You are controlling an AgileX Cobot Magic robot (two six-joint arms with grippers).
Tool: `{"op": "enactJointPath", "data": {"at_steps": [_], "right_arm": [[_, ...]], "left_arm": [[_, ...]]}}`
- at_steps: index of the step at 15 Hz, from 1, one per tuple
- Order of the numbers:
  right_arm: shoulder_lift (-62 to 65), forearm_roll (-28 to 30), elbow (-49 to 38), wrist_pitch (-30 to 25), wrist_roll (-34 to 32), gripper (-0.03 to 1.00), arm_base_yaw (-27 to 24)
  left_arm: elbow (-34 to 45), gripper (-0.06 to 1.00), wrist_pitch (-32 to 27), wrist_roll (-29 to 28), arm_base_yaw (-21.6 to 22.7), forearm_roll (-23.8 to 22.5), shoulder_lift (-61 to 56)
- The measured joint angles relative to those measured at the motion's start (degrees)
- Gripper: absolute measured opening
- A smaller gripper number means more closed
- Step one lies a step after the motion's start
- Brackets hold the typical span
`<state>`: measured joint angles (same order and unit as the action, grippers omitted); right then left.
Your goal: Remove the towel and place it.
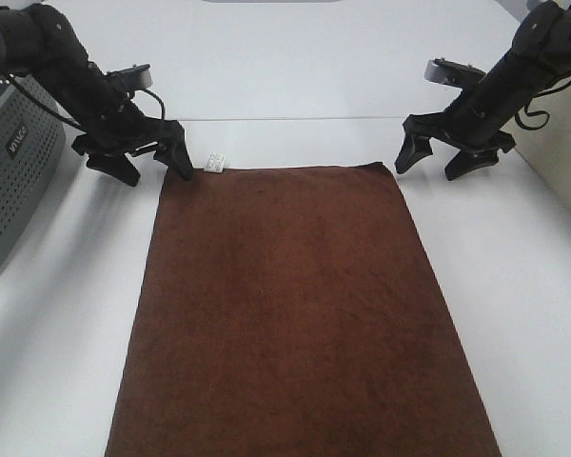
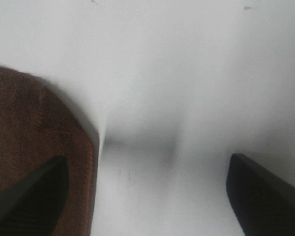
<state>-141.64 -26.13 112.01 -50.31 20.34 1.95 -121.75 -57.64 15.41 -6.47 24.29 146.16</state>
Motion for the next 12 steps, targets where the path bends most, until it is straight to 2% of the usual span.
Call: {"op": "enactJointPath", "data": {"at_steps": [4, 8, 12], "right_arm": [[-0.5, -0.3, 0.2, 0.3, 0.0, 0.84, 0.4], [-1.2, -1.2, 0.6, 4.0, 0.1, 0.84, 5.1], [-1.5, -1.0, 0.7, 5.0, 0.4, 0.83, 8.0]], "left_arm": [[-0.1, 0.87, -0.3, 0.1, 0.0, 0.0, 0.1], [-0.1, 0.83, 0.1, 0.1, -2.7, 0.0, 0.2], [-0.1, 0.77, 2.2, -0.5, -5.2, 0.3, 0.4]]}}
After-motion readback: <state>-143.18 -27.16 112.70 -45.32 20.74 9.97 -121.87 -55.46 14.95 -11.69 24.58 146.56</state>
